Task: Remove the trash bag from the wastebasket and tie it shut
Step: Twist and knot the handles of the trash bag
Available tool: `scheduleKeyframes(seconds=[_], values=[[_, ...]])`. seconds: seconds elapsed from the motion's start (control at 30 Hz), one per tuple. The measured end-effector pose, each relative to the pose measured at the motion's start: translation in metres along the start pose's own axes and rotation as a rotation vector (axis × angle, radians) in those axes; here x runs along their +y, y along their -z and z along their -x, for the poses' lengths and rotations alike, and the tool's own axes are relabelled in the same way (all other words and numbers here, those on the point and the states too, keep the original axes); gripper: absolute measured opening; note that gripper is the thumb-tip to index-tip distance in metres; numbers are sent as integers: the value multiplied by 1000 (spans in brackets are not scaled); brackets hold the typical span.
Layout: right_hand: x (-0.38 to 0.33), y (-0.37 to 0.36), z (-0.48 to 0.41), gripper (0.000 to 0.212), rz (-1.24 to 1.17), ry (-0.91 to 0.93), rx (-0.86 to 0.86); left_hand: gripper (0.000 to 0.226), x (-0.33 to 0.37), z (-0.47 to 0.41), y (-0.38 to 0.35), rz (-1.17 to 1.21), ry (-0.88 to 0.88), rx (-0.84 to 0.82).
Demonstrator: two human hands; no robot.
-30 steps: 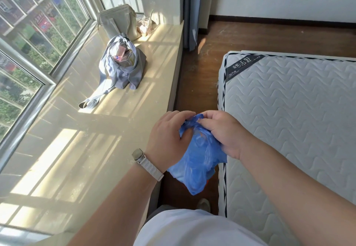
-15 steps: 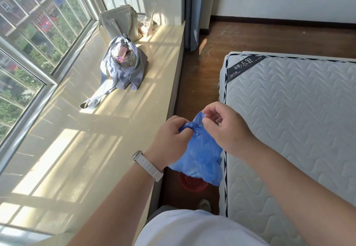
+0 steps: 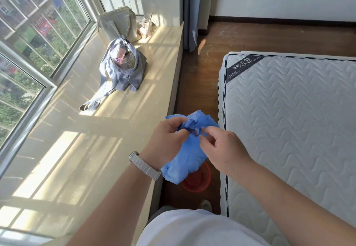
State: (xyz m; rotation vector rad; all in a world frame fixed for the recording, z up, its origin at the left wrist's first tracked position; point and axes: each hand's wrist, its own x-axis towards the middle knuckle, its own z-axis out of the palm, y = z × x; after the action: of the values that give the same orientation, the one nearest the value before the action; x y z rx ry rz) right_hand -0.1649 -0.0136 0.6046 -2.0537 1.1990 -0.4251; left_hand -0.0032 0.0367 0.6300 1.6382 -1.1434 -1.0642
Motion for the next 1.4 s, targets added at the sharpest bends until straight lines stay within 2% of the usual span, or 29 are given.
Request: scheduleKeyframes(seconds=[0.1, 0.2, 0.4, 0.63, 0.7, 0.87, 1.0, 1.1, 1.2, 1.4], values=[[-4, 4, -5, 13, -293, -134, -68, 31, 1, 1, 1, 57, -5, -40], [-9, 11, -7, 13, -526, -178, -132, 31, 0, 1, 1, 54, -2, -50], [-5, 16, -12, 11, -512, -177, -40, 24, -1, 1, 0, -143, -50, -56], [-2, 21, -14, 16, -523, -159, 10, 31, -9, -1, 13, 106, 38, -188], [-2, 21, -14, 17, -536, -161, 23, 30, -11, -3, 13, 87, 48, -149], [-2, 19, -13, 17, -545, -159, 22, 8, -11, -5, 7, -32, 13, 79], [-2, 21, -12, 17, -569, -162, 20, 17, -14, -5, 9, 105, -19, 108], [-3, 22, -12, 17, -584, -154, 21, 7, -14, -4, 9, 177, -68, 141], [-5, 22, -13, 17, -581, -151, 34, 12, -13, -3, 10, 210, -99, 184], [-2, 22, -17, 17, -595, -201, 137, 17, -17, -4, 13, 339, 9, 371]])
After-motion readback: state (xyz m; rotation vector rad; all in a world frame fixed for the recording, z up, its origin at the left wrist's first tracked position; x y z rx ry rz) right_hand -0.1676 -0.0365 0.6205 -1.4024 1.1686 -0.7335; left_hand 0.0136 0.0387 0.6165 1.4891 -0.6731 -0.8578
